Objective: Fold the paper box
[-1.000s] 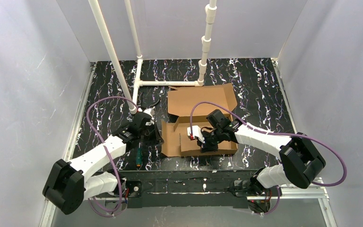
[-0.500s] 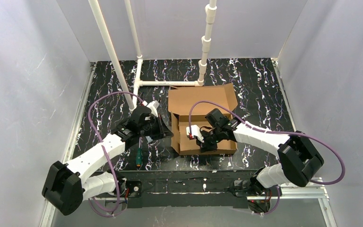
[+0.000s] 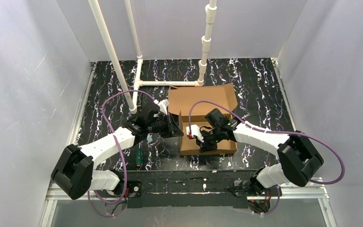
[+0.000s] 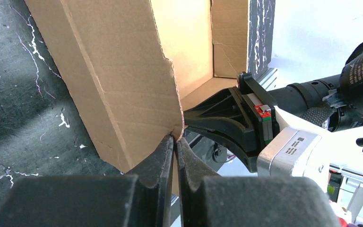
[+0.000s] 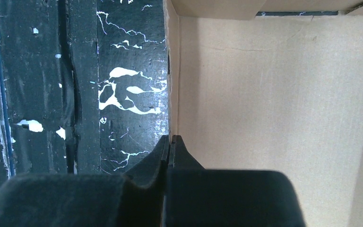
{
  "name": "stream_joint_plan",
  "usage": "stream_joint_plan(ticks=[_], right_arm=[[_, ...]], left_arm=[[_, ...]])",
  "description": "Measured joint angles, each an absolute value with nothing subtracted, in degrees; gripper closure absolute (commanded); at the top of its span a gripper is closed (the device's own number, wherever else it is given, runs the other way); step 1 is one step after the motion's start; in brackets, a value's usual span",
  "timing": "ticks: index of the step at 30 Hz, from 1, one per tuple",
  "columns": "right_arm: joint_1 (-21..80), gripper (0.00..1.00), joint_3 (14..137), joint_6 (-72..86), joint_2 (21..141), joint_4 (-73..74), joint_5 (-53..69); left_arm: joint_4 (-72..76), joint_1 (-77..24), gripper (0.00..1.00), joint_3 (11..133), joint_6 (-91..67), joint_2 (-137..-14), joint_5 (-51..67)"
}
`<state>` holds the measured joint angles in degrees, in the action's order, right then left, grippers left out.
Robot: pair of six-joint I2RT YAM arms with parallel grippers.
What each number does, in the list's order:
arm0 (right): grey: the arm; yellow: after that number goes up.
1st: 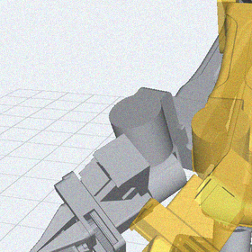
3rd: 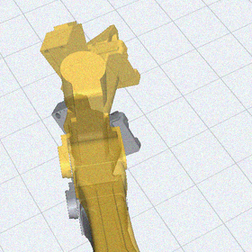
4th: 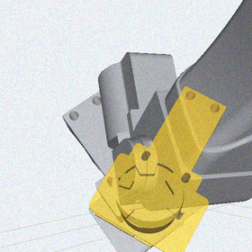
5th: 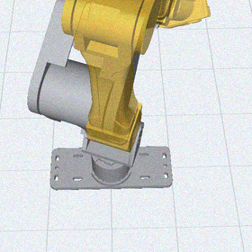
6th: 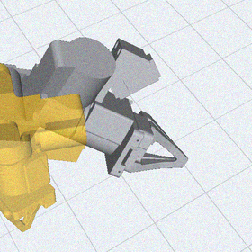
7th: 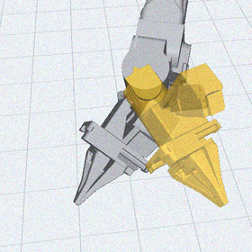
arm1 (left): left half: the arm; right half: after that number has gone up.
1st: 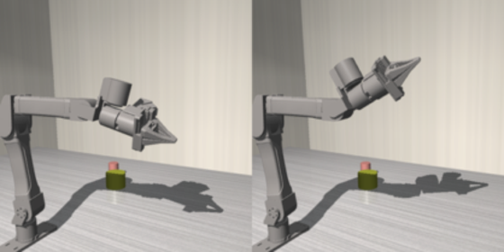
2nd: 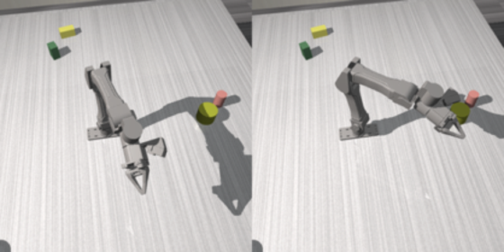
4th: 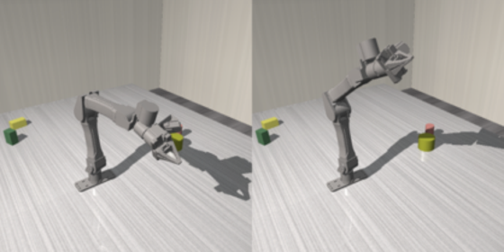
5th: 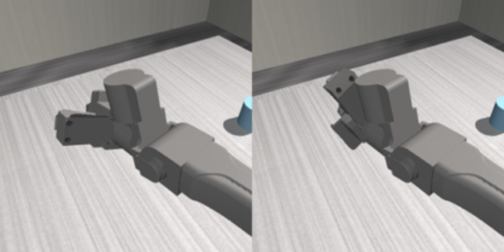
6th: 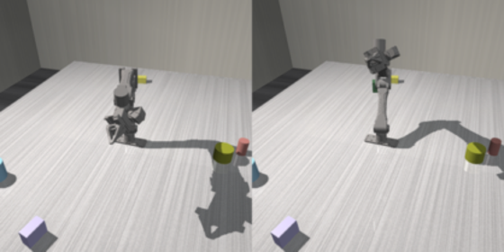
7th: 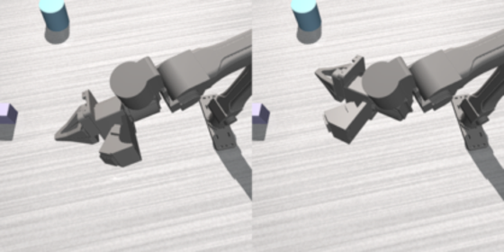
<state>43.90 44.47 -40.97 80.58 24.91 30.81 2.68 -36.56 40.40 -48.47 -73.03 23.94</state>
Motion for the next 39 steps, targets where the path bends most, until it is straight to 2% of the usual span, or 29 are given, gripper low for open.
stream_joint_plan(ticks=[7,20,25,29,32,39], right_arm=[[43.90,0.99,44.47,-40.86,80.58,24.91,30.79],[43.90,0.98,44.47,-40.82,80.62,24.88,30.79],[43.90,0.72,44.58,-40.36,80.75,25.08,31.33],[43.90,0.59,44.64,-40.05,81.36,26.33,31.90],[43.16,0.52,46.00,-39.40,82.00,28.34,33.87],[39.72,0.44,50.63,-39.18,83.77,31.00,38.85]], left_arm=[[2.50,-36.56,0.83,39.57,-48.10,-73.03,22.83],[2.70,-34.87,0.79,35.11,-46.98,-73.08,21.17],[3.22,-34.61,0.79,35.09,-47.05,-73.12,21.41],[3.60,-34.61,0.79,35.09,-47.13,-73.82,21.56],[3.64,-34.61,0.79,35.09,-47.18,-73.93,21.63],[3.66,-34.61,0.79,35.09,-47.62,-73.93,21.63]])
